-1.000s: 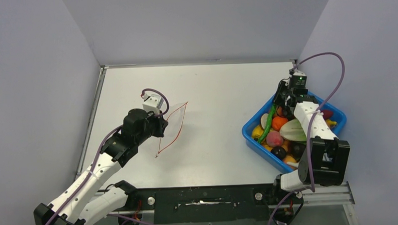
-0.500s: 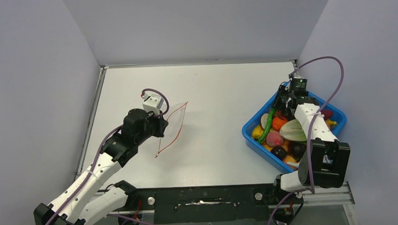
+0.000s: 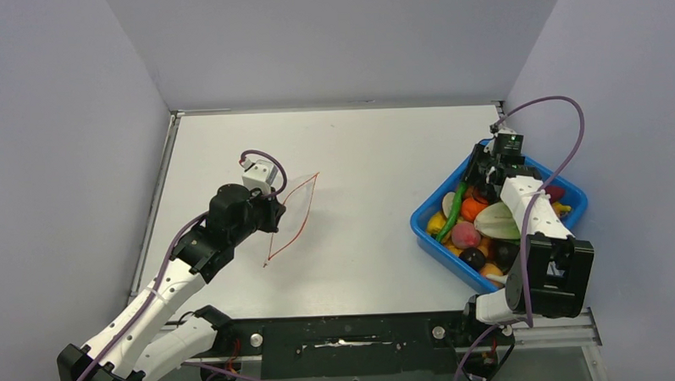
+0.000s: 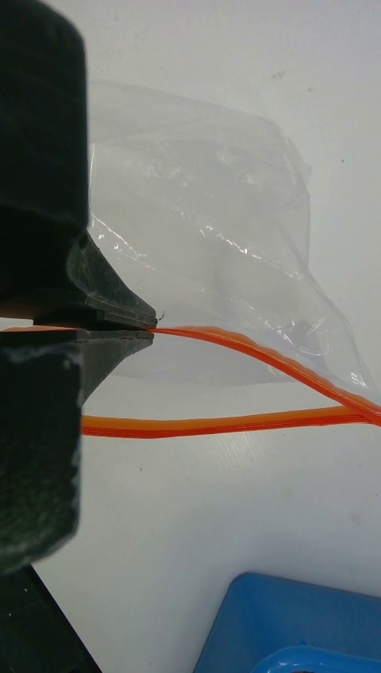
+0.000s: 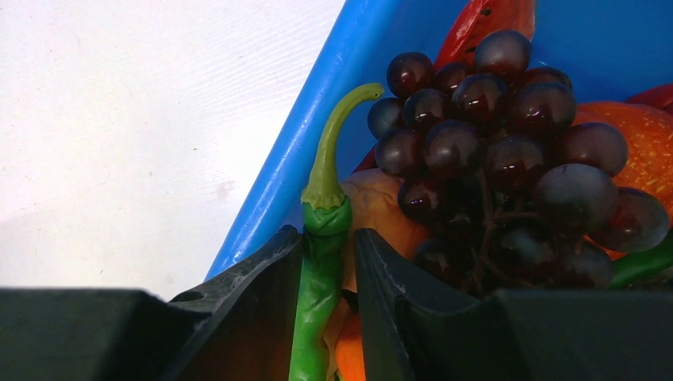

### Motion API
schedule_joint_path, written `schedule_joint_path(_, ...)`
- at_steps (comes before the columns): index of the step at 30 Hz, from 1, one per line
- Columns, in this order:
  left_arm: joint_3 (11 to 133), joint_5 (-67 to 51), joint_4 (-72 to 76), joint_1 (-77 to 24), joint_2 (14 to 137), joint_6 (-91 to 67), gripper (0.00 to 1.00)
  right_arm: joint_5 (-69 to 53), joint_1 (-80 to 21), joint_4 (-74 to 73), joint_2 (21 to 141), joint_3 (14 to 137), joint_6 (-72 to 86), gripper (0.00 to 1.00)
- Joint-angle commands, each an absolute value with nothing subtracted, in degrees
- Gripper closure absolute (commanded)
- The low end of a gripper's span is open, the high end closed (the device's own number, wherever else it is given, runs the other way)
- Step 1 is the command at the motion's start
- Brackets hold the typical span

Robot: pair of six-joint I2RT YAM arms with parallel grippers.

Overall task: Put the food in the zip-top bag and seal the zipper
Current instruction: Pick up the fake vegetable from the bin.

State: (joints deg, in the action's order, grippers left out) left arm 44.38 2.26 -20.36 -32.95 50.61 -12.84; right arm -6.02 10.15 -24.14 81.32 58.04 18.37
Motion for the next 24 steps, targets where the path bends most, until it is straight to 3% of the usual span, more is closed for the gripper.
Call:
schedule_joint_path(1, 44.67, 1.07, -17.06, -33.06, 49.83, -12.30, 1.00, -6.17, 10.61, -23.19, 82.27, 57.57, 17.36, 0.69)
schedule_joint_path(10, 44.61, 1.13, -17.08, -33.13, 49.91, -12.31, 1.00, -7.32, 10.56, -22.53, 80.58, 57.53, 17.64, 0.78)
schedule_joint_path(24, 44.65, 0.55, -17.05, -33.16, 50.09, -12.82, 1.00, 2.67, 7.00, -23.73, 69.64, 57.24, 19.53, 0.83)
